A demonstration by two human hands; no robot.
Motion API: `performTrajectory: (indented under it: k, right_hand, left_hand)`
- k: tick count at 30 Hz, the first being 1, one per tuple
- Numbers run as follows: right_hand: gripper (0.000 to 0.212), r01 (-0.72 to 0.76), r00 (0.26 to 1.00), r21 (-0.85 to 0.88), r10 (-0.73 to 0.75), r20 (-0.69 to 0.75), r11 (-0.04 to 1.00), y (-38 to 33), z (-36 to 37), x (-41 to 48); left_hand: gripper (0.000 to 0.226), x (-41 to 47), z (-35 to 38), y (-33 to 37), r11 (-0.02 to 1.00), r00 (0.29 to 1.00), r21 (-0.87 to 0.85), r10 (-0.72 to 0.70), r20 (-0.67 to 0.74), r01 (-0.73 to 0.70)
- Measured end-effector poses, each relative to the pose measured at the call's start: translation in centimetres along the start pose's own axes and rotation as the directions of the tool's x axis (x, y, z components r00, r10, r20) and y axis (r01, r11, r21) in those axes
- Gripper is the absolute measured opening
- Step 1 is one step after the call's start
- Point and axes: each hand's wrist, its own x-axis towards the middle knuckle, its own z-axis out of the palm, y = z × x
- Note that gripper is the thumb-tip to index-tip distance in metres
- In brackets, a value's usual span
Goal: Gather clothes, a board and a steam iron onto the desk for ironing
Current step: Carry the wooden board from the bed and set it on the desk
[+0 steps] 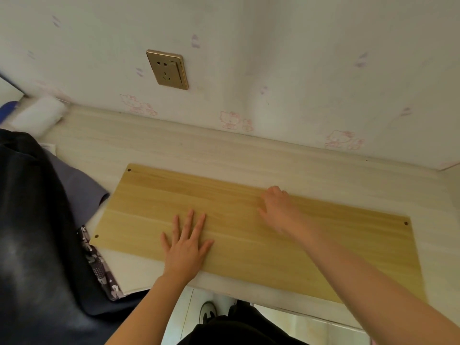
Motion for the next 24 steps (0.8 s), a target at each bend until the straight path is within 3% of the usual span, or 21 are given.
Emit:
performTrajectory:
  k: [5, 9, 24]
  right_hand:
    - [0.061, -0.159, 0.986, -0.072, 0.155, -0.064, 0.985, 2.8, 6.1, -8.0]
    - [0.072, -0.291, 0.956, -0.020, 0.290, -0.045, 0.956, 4.4, 9.1, -13.0]
    - [0.074, -0.310, 0.949, -0.022, 0.307, -0.070, 0.951, 3.0, 9.7, -11.1]
  left_hand:
    - [0.068, 0.1, 0.1, -0.5, 0.998, 0.998, 0.046, 0.053, -0.022, -0.052]
    - [0.068, -0.6, 0.9, -2.1, 0.997, 0.997, 0.056, 0.053, -0.060, -0.049]
    - [0.067, 1.6, -0.1, -4.2, 0.998, 0.997, 0.046, 0.046, -0.064, -0.043]
